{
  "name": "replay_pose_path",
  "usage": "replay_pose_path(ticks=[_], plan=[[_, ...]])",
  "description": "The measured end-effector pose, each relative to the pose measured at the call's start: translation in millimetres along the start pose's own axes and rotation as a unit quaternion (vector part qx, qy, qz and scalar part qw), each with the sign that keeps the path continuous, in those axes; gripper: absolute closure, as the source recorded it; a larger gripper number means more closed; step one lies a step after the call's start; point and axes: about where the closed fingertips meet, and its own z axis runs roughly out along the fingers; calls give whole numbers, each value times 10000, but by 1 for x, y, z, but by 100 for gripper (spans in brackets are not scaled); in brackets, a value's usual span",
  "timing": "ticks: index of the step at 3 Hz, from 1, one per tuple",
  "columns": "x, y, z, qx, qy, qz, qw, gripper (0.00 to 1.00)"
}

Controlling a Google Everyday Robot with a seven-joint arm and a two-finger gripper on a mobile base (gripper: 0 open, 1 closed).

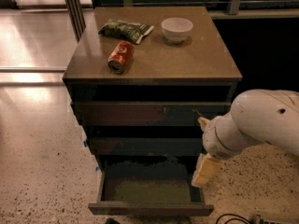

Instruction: Close bottom drawer

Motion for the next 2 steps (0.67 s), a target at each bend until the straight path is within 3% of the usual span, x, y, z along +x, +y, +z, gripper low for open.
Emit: replay_pose_path(ticks=[2], plan=[[-18,15,91,401,-1,38,9992,0]])
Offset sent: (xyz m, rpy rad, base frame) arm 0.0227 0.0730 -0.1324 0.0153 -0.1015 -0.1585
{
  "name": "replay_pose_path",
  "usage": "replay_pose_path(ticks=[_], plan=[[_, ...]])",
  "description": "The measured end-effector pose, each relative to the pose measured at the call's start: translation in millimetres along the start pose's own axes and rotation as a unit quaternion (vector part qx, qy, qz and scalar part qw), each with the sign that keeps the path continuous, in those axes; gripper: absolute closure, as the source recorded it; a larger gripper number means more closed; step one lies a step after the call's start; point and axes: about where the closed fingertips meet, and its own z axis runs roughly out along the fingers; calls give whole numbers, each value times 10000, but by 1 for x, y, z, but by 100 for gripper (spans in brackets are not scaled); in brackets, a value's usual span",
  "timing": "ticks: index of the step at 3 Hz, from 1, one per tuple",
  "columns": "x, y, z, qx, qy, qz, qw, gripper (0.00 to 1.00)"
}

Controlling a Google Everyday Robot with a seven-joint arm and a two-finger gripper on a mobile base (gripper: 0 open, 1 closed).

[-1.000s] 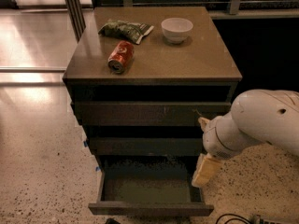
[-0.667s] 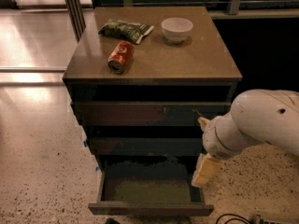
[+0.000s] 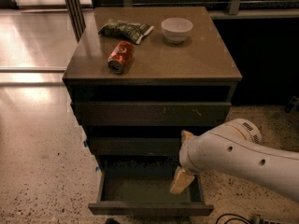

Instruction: Close bottom drawer

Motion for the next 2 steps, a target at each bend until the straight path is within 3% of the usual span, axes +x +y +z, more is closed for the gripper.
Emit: replay_pose_path(ticks=[1,2], plan=[[-2,26,40,-158,69,60,9998,0],[-4,27,41,-132,83,392,9991,0]])
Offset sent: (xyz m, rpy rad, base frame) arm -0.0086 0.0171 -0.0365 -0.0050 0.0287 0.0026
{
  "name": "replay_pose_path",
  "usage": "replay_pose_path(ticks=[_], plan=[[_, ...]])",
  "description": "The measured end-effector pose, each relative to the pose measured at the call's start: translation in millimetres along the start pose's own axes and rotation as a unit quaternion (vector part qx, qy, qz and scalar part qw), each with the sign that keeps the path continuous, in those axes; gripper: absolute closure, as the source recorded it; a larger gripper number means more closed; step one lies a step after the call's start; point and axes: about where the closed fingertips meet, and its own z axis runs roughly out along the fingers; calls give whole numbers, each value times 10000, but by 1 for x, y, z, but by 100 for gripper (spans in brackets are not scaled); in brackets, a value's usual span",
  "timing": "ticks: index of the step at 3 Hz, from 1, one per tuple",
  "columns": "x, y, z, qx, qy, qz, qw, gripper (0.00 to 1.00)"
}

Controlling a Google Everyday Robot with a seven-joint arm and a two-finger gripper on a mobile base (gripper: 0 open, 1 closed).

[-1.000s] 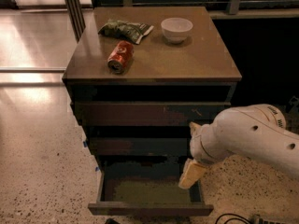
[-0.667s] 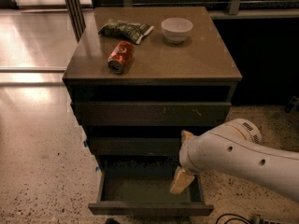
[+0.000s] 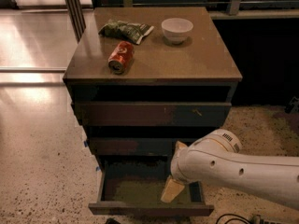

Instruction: Close bottom drawer

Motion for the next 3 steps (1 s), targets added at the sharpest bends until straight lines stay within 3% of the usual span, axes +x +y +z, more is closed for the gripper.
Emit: replay_pose_path(ticks=[1,3], plan=[[0,0,0,1,0,2,10000,0],[0,0,0,0,-1,3,10000,42]])
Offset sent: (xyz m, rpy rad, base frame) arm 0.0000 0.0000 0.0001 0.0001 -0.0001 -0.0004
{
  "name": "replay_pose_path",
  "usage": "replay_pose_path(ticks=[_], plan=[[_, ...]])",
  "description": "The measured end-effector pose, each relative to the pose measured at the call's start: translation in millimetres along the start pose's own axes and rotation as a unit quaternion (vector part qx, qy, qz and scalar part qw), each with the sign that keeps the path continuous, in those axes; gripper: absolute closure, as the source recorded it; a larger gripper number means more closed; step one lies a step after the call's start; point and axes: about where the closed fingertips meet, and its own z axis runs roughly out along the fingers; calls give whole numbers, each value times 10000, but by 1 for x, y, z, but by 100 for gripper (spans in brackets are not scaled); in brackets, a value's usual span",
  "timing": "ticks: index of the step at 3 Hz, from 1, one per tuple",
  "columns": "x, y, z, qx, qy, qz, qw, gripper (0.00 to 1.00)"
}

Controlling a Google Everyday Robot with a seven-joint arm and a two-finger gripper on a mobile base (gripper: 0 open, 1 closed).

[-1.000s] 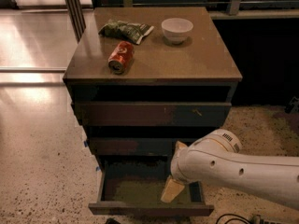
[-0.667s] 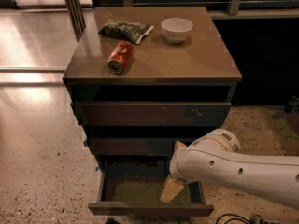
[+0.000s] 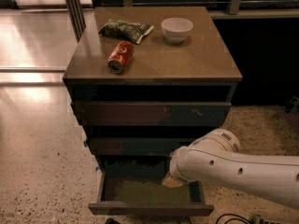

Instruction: Close bottom drawer

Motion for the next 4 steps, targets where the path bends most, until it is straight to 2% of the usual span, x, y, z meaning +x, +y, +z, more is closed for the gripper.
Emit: replay_pose_path(ticks=[1,2,3,4], plan=[[6,10,14,-152,-132,132,9997,66],[18,34,52,-516,-477,481,9964,89],[38,69,103,-991,-711,902,9884,100],[45,92,123,-1295,-676,1019,9840,100]])
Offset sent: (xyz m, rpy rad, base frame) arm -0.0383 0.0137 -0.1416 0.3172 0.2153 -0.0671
